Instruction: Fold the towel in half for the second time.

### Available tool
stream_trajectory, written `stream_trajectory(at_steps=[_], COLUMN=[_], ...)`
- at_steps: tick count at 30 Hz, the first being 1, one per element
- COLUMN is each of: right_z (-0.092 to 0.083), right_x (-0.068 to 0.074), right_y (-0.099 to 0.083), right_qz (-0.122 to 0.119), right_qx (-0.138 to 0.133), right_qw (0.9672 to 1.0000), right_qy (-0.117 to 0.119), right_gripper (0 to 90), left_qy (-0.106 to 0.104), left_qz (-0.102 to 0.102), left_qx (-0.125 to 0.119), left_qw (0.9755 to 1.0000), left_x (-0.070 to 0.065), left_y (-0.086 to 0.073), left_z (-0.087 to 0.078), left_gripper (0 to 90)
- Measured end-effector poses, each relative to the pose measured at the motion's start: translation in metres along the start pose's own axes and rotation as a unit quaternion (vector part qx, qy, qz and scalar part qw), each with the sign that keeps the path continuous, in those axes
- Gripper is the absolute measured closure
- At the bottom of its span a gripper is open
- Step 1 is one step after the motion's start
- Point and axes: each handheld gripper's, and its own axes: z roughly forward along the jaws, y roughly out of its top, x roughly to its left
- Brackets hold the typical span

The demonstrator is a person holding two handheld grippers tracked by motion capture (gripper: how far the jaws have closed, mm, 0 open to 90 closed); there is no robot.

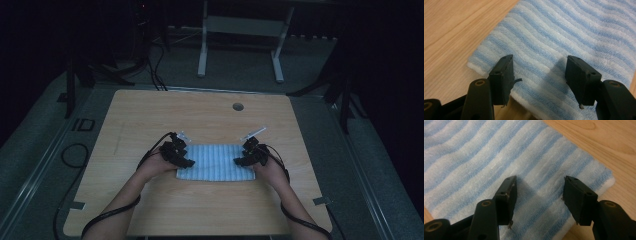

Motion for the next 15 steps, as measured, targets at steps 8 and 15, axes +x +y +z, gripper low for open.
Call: stream_trajectory(at_steps=[8, 15], right_z=[-0.002, -0.014], right_x=[0.003, 0.009], right_y=[0.003, 0.006], right_qz=[-0.014, -0.018], right_qx=[0.008, -0.009], right_qw=[0.9999, 0.9998], right_qy=[0.0, 0.006], right_gripper=[40.8, 37.0], left_qy=[0.005, 0.004], left_qz=[-0.002, -0.009], left_qx=[-0.004, -0.028], left_qw=[1.0, 0.9996], left_x=[-0.002, -0.008], left_y=[-0.001, -0.001], left_z=[-0.007, -0.024], left_gripper=[39.7, 38.1])
